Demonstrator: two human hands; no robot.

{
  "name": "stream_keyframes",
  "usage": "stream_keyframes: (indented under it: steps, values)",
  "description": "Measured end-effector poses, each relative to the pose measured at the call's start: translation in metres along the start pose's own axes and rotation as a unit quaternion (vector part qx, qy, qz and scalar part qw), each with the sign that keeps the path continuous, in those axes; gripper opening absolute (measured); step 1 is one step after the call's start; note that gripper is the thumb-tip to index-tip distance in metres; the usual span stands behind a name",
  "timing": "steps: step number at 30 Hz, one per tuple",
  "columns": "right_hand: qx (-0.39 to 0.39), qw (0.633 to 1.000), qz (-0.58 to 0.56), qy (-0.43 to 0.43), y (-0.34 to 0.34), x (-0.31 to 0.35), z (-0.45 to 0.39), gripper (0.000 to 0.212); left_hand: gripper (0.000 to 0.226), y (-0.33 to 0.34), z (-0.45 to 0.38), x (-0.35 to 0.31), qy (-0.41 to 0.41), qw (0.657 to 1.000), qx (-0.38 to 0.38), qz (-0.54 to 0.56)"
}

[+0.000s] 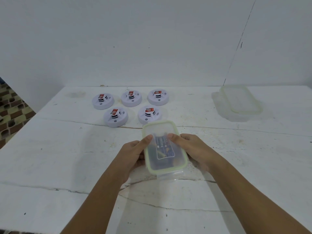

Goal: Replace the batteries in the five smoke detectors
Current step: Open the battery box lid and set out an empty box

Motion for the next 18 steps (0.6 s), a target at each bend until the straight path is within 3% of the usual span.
stream_keyframes:
  steps: [6,14,18]
  values:
    - [0.0,1.0,-0.013,-0.005,-0.0013,0.0034,0.0009,0.047,0.059,0.0001,0.0004,0.0017,-0.003,0.999,0.038,0.009]
    - [0.008,0.999,-0.027,-0.017,0.0016,0.0023,0.0006,0.044,0.057,0.0027,-0.0039,-0.0015,-0.028,0.997,0.059,0.032]
    - [0.012,0.999,-0.035,-0.016,0.0041,0.0013,0.0001,0.059,0.062,0.0022,-0.0032,-0.002,-0.031,0.997,0.054,0.035]
Point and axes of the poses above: each hand's wrist, its own z-axis away from the middle knuckle, its own y-axis out of the palm, x = y × z, the point moved 8 cm from there along -z, towards the middle knuckle, and after that the axes turned 6 degrees about -z, right-handed, at the moved point
